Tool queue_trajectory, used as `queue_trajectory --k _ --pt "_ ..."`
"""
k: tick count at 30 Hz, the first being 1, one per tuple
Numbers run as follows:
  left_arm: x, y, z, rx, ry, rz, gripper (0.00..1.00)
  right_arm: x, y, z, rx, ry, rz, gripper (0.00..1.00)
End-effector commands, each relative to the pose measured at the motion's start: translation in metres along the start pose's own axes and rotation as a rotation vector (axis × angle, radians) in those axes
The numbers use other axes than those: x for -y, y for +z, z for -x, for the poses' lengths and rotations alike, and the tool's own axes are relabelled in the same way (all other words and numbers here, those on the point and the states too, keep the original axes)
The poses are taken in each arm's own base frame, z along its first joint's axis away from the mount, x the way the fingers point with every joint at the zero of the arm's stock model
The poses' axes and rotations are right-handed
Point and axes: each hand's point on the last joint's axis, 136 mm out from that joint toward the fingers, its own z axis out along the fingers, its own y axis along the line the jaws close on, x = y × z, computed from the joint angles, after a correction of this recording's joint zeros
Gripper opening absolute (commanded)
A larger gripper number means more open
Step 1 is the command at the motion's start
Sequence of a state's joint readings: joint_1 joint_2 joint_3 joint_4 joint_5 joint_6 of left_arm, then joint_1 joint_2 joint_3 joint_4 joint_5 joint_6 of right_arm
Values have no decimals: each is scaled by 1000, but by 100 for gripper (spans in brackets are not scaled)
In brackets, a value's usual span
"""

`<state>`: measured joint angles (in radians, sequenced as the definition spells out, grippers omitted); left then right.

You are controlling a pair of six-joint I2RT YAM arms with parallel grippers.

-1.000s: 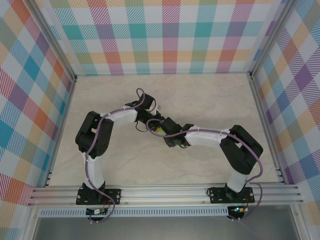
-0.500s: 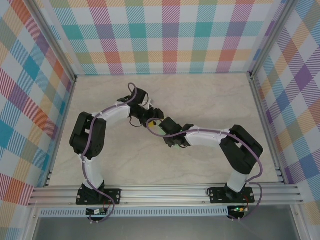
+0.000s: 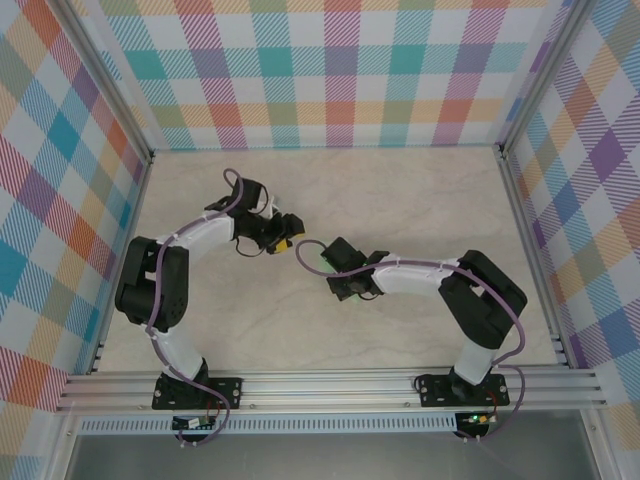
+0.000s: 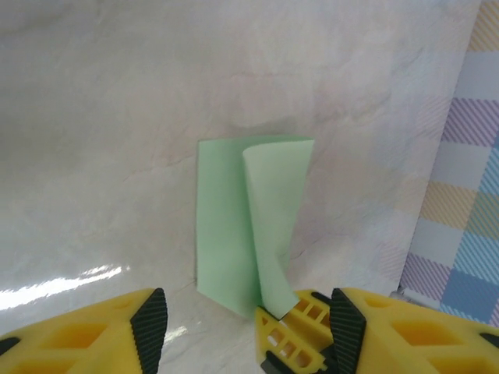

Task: Fold a paper plane with a square sheet of paper (fold left side to right side)
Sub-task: Fourth fold the wing at the center of the table.

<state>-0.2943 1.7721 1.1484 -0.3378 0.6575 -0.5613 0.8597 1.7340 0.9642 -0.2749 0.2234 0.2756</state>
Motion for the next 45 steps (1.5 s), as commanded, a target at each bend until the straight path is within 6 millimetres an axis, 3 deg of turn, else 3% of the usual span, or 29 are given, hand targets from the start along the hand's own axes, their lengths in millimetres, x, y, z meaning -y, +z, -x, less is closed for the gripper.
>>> queue_trajectory --k 1,8,18,26,45 --pt "16 -3 -16 -16 40 -55 57 -13 -12 11 33 64 124 17" --pt "32 23 -45 -71 78 -71 56 -7 -19 18 49 159 217 16" --pt "49 61 -58 -138 101 -78 46 -1 -16 18 32 232 311 15" --pt "42 75 -55 -142 94 -46 33 3 -8 11 8 282 339 15" --pt "25 98 -56 -167 71 -23 40 5 -6 10 1 314 368 15"
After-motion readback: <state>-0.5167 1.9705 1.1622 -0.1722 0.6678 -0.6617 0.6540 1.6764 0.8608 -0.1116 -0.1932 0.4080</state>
